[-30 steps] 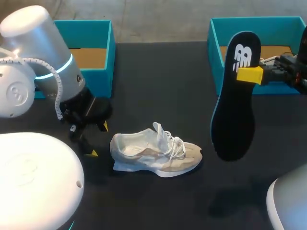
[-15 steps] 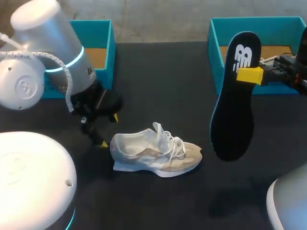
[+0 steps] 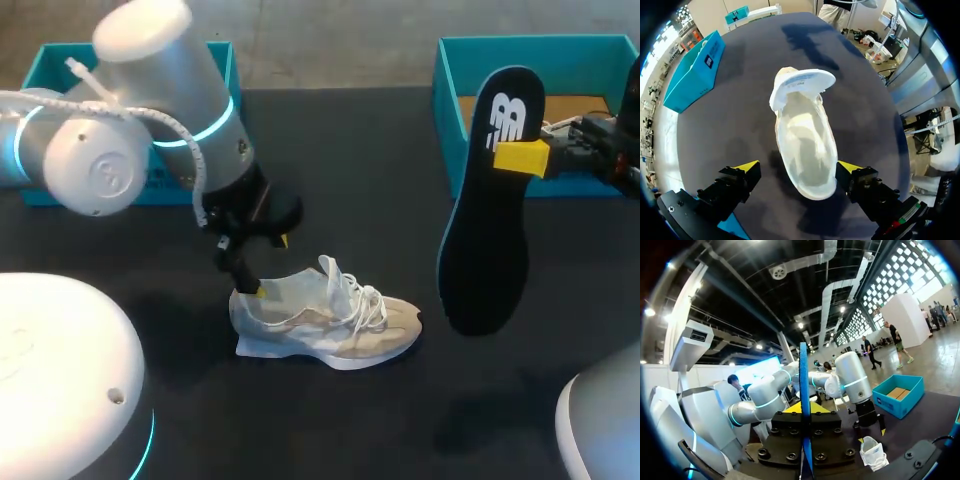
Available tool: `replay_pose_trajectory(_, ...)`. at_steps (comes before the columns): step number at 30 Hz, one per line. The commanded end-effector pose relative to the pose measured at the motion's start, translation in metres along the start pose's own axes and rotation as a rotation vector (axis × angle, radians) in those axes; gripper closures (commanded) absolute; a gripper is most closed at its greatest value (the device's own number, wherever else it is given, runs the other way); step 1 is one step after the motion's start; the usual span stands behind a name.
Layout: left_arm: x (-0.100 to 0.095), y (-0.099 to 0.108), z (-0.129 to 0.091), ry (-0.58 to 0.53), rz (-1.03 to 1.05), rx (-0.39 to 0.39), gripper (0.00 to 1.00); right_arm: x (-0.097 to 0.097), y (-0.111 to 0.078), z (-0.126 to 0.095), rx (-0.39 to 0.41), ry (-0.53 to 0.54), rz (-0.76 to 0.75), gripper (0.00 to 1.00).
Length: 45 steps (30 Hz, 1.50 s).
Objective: Take the shoe out of the shoebox, open the shoe tongue, remove and reinsert the insole, then place the shoe into the shoebox
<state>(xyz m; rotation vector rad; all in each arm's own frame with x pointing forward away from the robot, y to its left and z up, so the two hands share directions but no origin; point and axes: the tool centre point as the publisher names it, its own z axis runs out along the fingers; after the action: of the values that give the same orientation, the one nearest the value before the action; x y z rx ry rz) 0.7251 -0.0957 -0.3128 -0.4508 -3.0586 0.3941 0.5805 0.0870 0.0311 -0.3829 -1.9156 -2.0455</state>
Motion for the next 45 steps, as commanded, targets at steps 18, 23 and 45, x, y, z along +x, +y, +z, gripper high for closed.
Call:
replay_pose_trajectory(18,-0.016,-0.016,0.059,-0.018,-0.005,-0.034,0.00,0.009,-0.008,-0.003,-0.013,-0.431,-0.001,1.00)
replay_pose_trajectory(23,-0.018,-0.017,0.066,-0.025,-0.018,-0.033,0.00,0.009,-0.008,-0.003,-0.013,-0.431,-0.001,1.00)
replay_pose_trajectory(45,-0.019,-0.018,0.080,-0.025,-0.064,-0.028,0.97,0.009,-0.008,-0.003,-0.013,-0.431,-0.001,1.00)
